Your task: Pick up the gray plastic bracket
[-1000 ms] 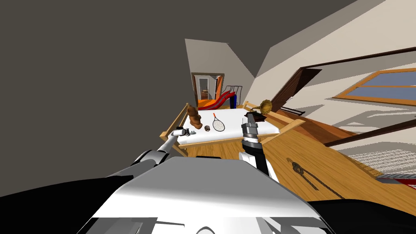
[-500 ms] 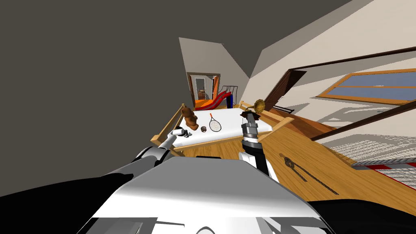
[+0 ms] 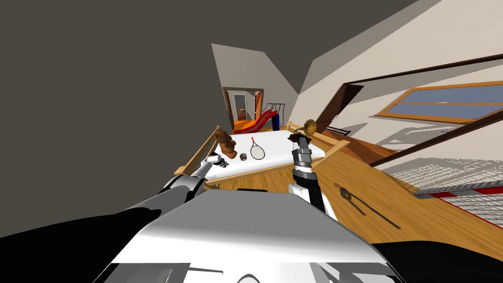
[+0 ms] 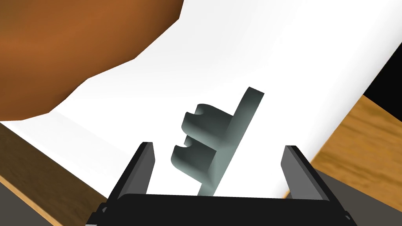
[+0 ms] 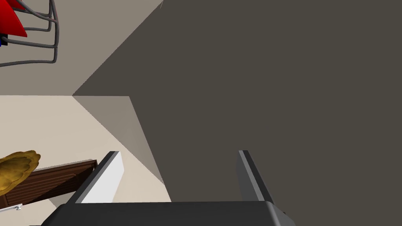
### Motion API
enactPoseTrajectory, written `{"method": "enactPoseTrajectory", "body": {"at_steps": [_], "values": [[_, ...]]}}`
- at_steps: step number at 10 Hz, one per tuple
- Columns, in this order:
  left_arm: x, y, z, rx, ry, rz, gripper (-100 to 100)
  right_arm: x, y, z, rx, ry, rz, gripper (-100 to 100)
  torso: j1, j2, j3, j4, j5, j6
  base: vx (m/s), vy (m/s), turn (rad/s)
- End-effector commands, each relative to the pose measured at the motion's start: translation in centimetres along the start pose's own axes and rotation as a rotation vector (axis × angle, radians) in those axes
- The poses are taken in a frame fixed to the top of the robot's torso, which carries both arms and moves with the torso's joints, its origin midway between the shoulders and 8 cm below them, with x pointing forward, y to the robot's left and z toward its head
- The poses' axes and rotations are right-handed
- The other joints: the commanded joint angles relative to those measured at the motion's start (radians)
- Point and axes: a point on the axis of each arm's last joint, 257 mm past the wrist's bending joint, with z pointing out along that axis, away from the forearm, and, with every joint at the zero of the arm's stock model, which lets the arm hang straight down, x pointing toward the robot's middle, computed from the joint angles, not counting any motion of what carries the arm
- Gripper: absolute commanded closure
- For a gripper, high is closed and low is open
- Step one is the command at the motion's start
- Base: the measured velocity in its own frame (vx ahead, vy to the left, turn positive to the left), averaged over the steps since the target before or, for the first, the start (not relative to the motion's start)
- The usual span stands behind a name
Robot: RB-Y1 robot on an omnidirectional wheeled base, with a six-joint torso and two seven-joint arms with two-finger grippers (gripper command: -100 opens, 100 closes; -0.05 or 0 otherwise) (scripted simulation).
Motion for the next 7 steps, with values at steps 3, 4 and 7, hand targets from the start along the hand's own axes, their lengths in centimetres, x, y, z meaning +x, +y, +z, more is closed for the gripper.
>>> {"method": "enactPoseTrajectory", "body": {"at_steps": [3,4,7], "values": [[-1.4,-0.5,-0.3,-0.011,-0.028,-0.021,-100,0.0,0.0,0.0,0.000,0.000,0.000,0,0.000,0.000,0.000,0.000,0.000,0.000,0.015,-0.031,-0.044],[-1.6,-0.5,-0.3,-0.015,-0.030,-0.025,0,0.0,0.0,0.0,0.000,0.000,0.000,0,0.001,0.001,0.001,0.000,0.000,0.000,0.000,0.000,0.000],[-1.1,0.8,0.6,-0.011,-0.042,-0.054,-100,0.0,0.0,0.0,0.000,0.000,0.000,0,0.006,0.002,0.001,0.000,0.001,0.000,0.001,0.063,-0.100]]}}
